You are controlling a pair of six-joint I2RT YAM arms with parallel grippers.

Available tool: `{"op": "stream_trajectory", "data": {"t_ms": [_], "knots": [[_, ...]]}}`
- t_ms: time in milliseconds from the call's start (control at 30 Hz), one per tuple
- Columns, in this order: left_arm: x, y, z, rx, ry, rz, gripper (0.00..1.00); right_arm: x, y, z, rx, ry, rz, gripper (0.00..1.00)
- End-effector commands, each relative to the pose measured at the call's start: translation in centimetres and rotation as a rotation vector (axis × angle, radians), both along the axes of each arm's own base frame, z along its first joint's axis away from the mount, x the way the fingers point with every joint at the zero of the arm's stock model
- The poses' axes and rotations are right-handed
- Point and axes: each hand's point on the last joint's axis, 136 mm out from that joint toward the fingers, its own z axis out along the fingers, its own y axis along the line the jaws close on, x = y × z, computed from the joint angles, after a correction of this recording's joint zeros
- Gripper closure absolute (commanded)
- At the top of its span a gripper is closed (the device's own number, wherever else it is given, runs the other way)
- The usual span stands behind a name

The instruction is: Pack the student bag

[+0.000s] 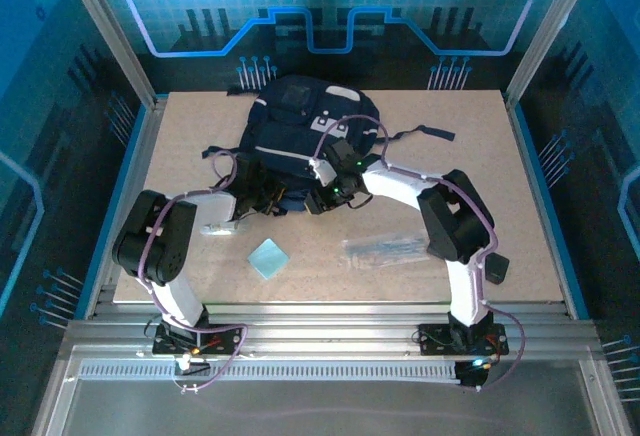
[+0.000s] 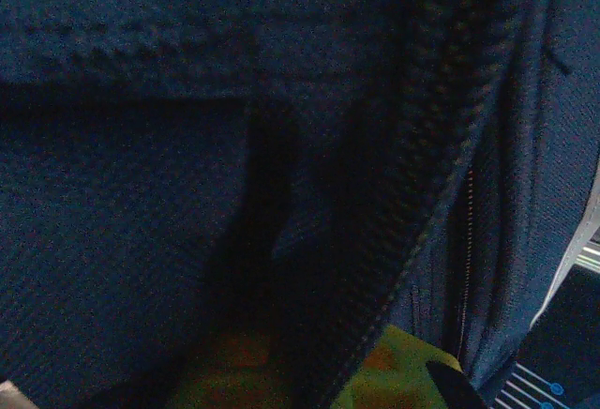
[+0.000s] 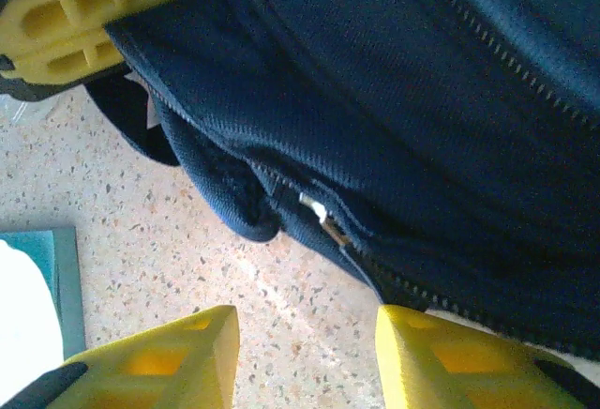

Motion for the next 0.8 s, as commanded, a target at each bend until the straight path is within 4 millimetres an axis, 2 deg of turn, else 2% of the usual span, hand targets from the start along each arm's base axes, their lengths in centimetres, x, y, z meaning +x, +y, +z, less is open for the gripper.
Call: {"op": "stream_trajectory", "data": {"t_ms": [0, 133, 333, 500, 600, 767], "knots": [[1.1, 0.1, 1.5, 0.004, -0.067, -0.019, 1.00, 1.7, 0.3, 1.7, -0.011, -0.100, 0.015, 0.56], [1.5, -0.2, 4.0, 0.001, -0.107, -0.048, 1.00, 2.0, -0.4, 2.2, -0.021, -0.124, 0.036, 0.54], [1.5, -0.7, 7.8, -0.008, -0.167, -0.090, 1.00, 2.9, 0.5, 1.4, -0.014, -0.173, 0.054, 0.53], [1.1, -0.8, 8.5, -0.017, -0.176, -0.095, 1.00, 3.7, 1.7, 0.9, 0.013, -0.207, 0.055, 0.56], [1.0, -0.9, 8.7, -0.038, -0.179, -0.090, 1.00, 3.9, 2.5, 0.3, 0.019, -0.208, 0.063, 0.61], [1.1, -1.0, 9.0, -0.059, -0.189, -0.082, 1.00, 3.9, 2.8, 0.1, 0.034, -0.209, 0.060, 0.89]]}}
